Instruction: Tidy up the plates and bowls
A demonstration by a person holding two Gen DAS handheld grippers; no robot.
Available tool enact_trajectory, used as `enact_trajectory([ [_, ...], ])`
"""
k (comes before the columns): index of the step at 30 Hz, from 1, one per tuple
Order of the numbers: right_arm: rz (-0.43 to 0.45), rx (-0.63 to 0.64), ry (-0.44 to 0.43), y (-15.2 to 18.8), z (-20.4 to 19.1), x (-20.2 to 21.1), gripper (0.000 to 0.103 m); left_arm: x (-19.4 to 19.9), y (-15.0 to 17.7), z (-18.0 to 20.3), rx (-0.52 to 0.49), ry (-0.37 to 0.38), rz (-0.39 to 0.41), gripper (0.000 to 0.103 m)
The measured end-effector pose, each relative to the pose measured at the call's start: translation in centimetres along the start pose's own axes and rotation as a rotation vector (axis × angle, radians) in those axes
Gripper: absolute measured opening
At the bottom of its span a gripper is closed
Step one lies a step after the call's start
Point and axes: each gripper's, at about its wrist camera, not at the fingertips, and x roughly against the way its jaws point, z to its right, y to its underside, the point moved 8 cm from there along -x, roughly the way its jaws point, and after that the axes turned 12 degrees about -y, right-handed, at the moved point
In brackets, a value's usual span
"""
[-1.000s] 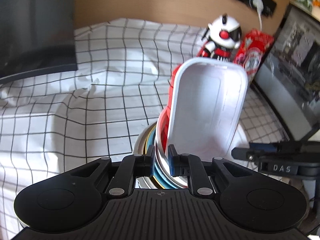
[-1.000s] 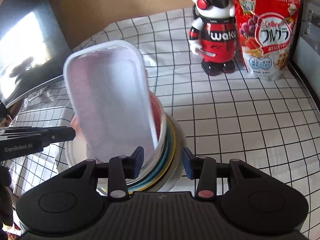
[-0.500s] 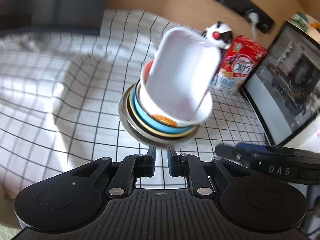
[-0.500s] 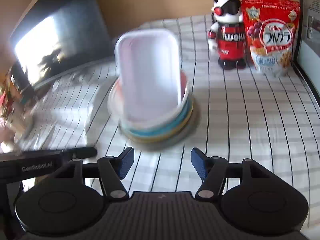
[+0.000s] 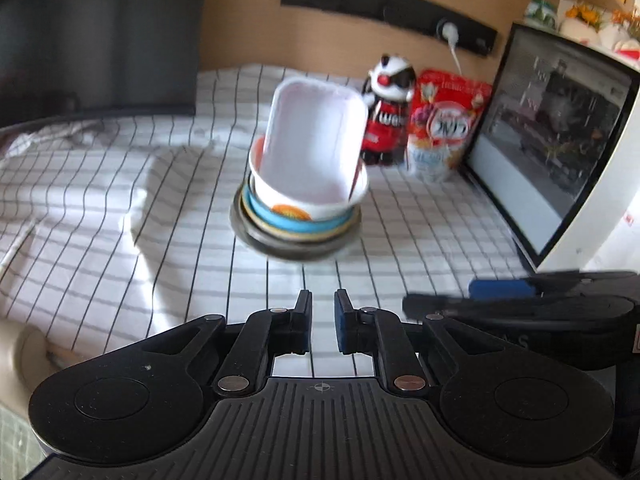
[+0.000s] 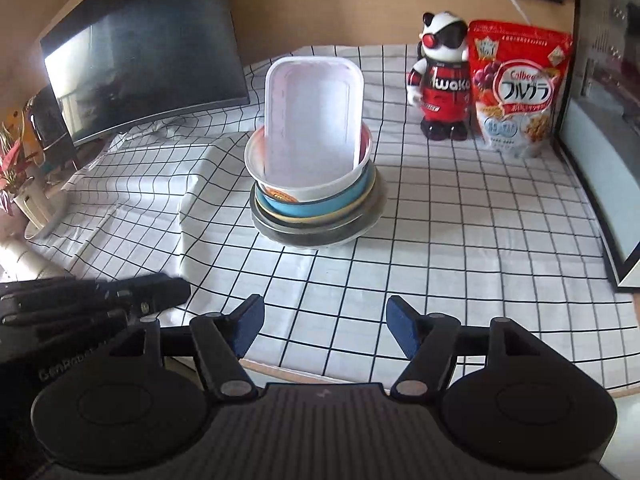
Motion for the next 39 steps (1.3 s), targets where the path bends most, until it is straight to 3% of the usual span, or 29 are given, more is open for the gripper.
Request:
enact_trajectory([
  [3, 0.0, -0.005, -0.006, 0.2, -0.1, 0.3, 0.068, 0.1, 0.7, -0.2, -0.003, -0.041, -0.022, 0.014],
  [39, -0.03, -0.015, -0.01, 1.4, -0.3, 0.4, 0.068, 0.4, 1.5, 0.0, -0.021, -0.053, -0.045, 0.014],
])
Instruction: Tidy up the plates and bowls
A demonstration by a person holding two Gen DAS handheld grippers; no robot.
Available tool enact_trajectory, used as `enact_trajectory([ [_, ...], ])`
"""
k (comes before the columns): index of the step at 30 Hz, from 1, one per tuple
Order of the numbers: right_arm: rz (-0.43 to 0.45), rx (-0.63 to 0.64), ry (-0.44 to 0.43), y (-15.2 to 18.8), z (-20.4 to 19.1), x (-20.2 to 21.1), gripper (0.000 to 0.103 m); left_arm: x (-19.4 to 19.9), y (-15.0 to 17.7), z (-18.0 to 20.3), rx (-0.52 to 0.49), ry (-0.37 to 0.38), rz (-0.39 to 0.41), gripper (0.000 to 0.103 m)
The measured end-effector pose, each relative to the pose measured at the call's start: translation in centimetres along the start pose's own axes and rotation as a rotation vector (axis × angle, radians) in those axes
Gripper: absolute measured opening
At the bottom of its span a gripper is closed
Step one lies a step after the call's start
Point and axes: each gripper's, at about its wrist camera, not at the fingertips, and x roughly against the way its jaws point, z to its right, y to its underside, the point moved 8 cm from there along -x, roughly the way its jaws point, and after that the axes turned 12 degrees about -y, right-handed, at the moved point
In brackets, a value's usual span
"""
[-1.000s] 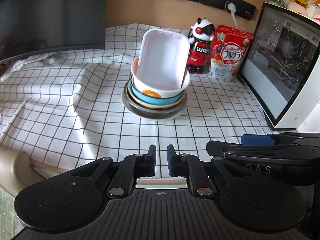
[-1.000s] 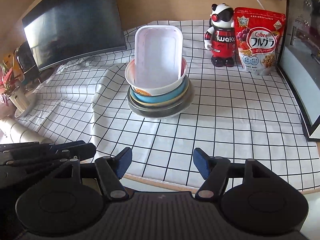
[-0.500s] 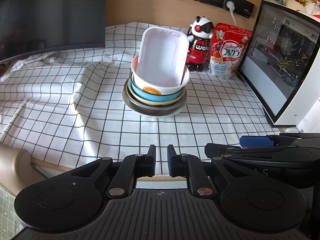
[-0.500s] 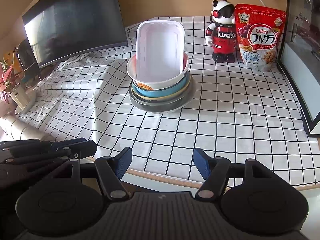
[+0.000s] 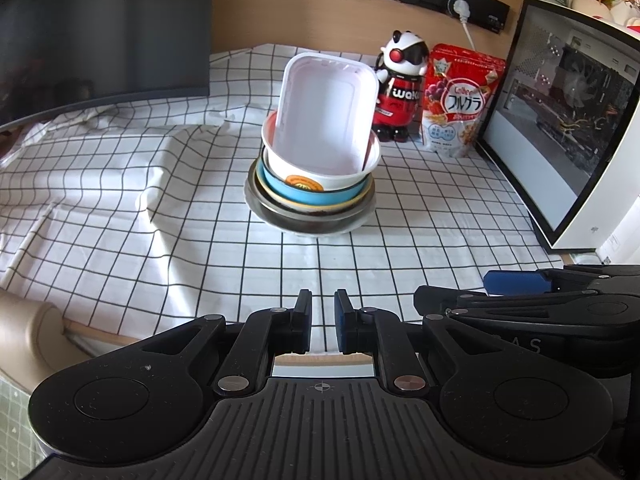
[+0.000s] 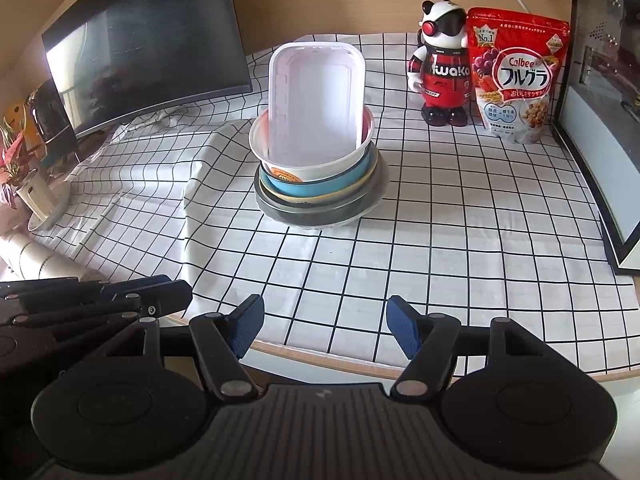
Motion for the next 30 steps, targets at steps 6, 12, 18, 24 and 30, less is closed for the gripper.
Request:
enact_trajectory([
  [6, 0.0, -0.005, -0.001, -0.1, 0.1, -0.1, 0.068, -0.3, -0.1, 0.1, -0.004, -0.004, -0.004, 0.014],
  [12, -0.004, -0.004, -0.004, -0.1, 0.1, -0.4, 0.068, -0.5, -0.2, -0.1, -0.001, -0.008, -0.006, 0.014],
  [18, -0.01, 0.001, -0.009, -0.3, -0.1, -0.8, 0.068, -0.7, -0.2, -0.3, 0.005, -0.013, -0.011, 0.014],
  [24, -0.015, 0.005, -0.011, -0.3, -0.2, -1.1, 0.068, -0.9, -0.1, -0.3, 0.011, -0.017, -0.016, 0.014],
  [30, -0.017, 0.005, -0.012, -0.3, -0.3, -1.2, 0.068, -1.2, -0.2, -0.8, 0.019, -0.034, -0.017, 0.014],
])
